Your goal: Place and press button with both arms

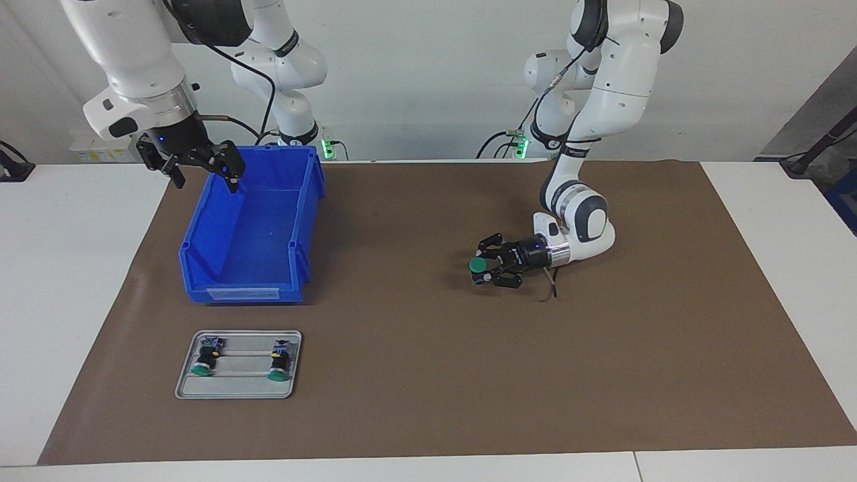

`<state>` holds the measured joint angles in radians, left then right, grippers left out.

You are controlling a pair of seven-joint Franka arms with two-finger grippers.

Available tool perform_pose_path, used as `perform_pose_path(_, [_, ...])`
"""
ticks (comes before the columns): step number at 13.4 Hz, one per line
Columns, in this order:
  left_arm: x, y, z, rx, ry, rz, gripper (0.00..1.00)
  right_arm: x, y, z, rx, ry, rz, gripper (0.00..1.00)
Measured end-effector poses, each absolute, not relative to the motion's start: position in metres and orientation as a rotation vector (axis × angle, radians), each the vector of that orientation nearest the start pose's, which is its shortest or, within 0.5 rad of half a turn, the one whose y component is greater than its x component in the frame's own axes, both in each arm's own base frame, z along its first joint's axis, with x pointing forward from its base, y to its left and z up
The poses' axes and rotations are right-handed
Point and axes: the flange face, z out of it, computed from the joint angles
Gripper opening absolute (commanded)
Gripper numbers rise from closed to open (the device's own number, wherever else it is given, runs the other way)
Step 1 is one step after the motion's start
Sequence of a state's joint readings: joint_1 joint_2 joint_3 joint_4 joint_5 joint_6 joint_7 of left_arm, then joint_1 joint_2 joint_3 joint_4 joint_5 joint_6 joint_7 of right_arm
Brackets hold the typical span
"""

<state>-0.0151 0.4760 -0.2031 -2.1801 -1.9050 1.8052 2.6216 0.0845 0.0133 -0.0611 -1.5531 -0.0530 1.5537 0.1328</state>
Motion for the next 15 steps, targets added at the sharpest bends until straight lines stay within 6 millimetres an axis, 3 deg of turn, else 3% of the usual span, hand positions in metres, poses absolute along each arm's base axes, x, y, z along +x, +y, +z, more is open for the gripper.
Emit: perform_pose_path(15, [0.510,-0.201,0.178,1.320,-1.024,1.342,0.00,0.557,0.008,0.624,-3.191,0.176,0.013,1.00])
